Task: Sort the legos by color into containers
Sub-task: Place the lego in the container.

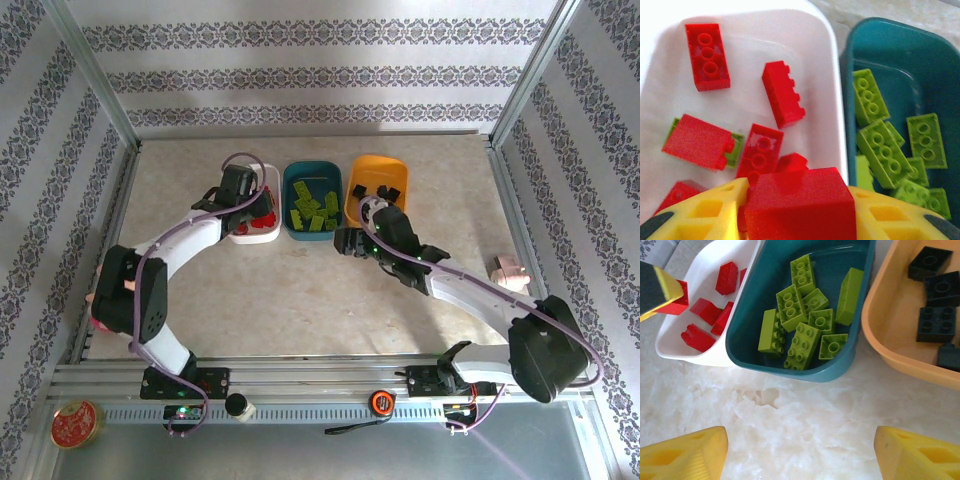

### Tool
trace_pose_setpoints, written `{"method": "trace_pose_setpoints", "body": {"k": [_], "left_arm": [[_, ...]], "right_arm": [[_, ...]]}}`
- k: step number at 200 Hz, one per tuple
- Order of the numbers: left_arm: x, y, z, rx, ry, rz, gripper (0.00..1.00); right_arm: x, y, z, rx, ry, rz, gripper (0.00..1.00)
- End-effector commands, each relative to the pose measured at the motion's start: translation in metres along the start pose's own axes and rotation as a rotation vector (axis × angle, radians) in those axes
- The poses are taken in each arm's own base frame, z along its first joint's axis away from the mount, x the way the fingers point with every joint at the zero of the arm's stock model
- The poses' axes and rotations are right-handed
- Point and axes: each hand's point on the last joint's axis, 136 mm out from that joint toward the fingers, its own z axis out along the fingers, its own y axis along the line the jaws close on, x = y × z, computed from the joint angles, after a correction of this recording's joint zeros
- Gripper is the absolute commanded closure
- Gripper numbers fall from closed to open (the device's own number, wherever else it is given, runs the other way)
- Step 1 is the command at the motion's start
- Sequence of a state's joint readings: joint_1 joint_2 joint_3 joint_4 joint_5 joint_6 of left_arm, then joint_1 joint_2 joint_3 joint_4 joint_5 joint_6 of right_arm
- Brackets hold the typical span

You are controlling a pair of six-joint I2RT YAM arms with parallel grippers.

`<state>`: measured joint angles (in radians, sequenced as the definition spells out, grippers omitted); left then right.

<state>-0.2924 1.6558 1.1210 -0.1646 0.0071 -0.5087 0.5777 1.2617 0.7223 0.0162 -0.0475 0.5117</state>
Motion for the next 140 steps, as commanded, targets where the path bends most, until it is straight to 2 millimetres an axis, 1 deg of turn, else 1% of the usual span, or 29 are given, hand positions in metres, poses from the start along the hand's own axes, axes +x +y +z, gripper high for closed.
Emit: {"method": "trace_pose_setpoints", "body": {"k": [1, 3, 15, 27, 34, 43, 53, 61, 66, 69, 88, 102, 112, 127, 140], "left_arm": [[-0.024, 0.013, 0.006, -0.017, -0.035, -0.051, 0.66], [-0.024, 0.014, 0.006, -0.019, -0.033, -0.053, 0.64], [-0.027, 0.016, 0.008, -0.021, -0.03, -0.061, 0.49], [-0.03, 0.011, 0.005, 0.002, -0.033, -0.063, 0.32], [-0.034, 0.007, 0.0, 0.022, -0.047, -0.068, 0.23], [-0.038, 0.002, -0.009, 0.046, -0.065, -0.077, 0.15], [-0.043, -0.002, -0.021, 0.069, -0.093, -0.08, 0.01], [-0.049, -0.005, -0.033, 0.085, -0.12, -0.077, 0.0], [-0.052, -0.006, -0.04, 0.09, -0.134, -0.076, 0.0], [-0.054, -0.006, -0.045, 0.092, -0.14, -0.075, 0.0], [-0.06, -0.009, -0.076, 0.124, -0.201, -0.065, 0.0], [-0.061, -0.006, -0.097, 0.146, -0.272, -0.068, 0.0], [-0.062, -0.002, -0.11, 0.151, -0.33, -0.069, 0.0], [-0.062, 0.009, -0.125, 0.129, -0.407, -0.066, 0.0], [-0.058, 0.021, -0.13, 0.088, -0.448, -0.054, 0.0]], "right_arm": [[-0.004, -0.011, -0.014, 0.039, -0.045, 0.013, 0.22], [-0.005, -0.012, -0.015, 0.042, -0.049, 0.013, 0.22], [-0.006, -0.016, -0.022, 0.054, -0.069, 0.014, 0.22], [-0.009, -0.02, -0.029, 0.067, -0.092, 0.017, 0.2], [-0.012, -0.022, -0.033, 0.076, -0.105, 0.015, 0.18], [-0.015, -0.023, -0.038, 0.084, -0.119, 0.009, 0.16], [-0.019, -0.025, -0.042, 0.093, -0.134, 0.002, 0.14], [-0.022, -0.027, -0.045, 0.102, -0.145, 0.0, 0.12], [-0.023, -0.028, -0.047, 0.109, -0.154, -0.003, 0.04], [-0.025, -0.029, -0.049, 0.114, -0.162, -0.004, 0.02], [-0.031, -0.036, -0.058, 0.157, -0.21, -0.011, 0.02], [-0.035, -0.041, -0.064, 0.183, -0.25, -0.017, 0.02], [-0.039, -0.048, -0.069, 0.224, -0.277, -0.009, 0.02], [-0.043, -0.056, -0.073, 0.266, -0.304, 0.002, 0.02], [-0.045, -0.058, -0.075, 0.278, -0.325, -0.009, 0.02]]}}
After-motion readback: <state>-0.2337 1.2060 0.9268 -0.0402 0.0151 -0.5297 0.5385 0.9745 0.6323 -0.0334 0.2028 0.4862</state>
